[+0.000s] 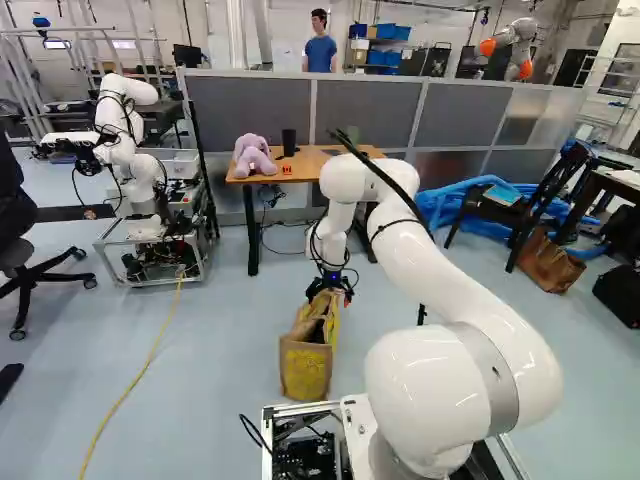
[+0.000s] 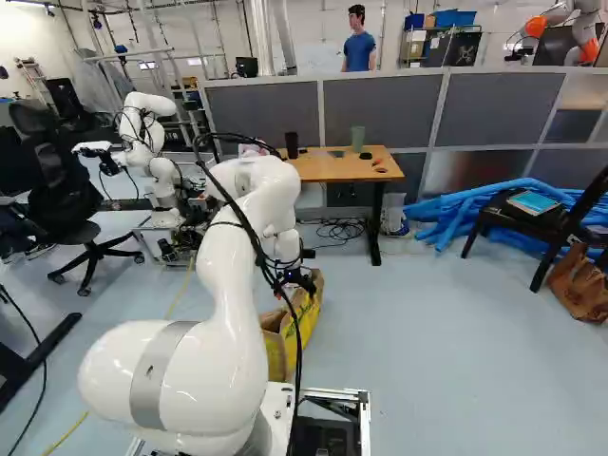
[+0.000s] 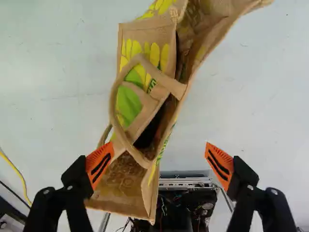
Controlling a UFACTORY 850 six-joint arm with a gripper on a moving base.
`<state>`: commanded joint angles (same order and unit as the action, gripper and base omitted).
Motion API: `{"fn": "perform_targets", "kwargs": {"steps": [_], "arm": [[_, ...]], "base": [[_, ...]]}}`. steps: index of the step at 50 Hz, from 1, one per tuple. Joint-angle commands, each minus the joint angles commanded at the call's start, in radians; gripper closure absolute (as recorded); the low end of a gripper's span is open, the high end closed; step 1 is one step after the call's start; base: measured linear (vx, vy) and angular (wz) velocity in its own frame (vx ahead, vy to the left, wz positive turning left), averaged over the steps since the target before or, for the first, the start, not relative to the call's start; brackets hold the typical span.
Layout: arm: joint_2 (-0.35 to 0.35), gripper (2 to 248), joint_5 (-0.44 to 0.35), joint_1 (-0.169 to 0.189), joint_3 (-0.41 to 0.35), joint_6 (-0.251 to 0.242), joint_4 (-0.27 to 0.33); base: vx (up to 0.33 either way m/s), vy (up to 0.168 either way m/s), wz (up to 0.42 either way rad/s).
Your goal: Pick up the bag on the ground and place it on the table
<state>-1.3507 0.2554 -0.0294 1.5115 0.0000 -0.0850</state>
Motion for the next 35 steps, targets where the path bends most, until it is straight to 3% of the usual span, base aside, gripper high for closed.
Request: {"fn": "perform_targets", "kwargs": {"steps": [35], "arm": [[-0.143, 3, 0.000, -0.016, 0.155, 0.000, 0.000]], "base": [[0.000, 0.000, 0.000]]}}
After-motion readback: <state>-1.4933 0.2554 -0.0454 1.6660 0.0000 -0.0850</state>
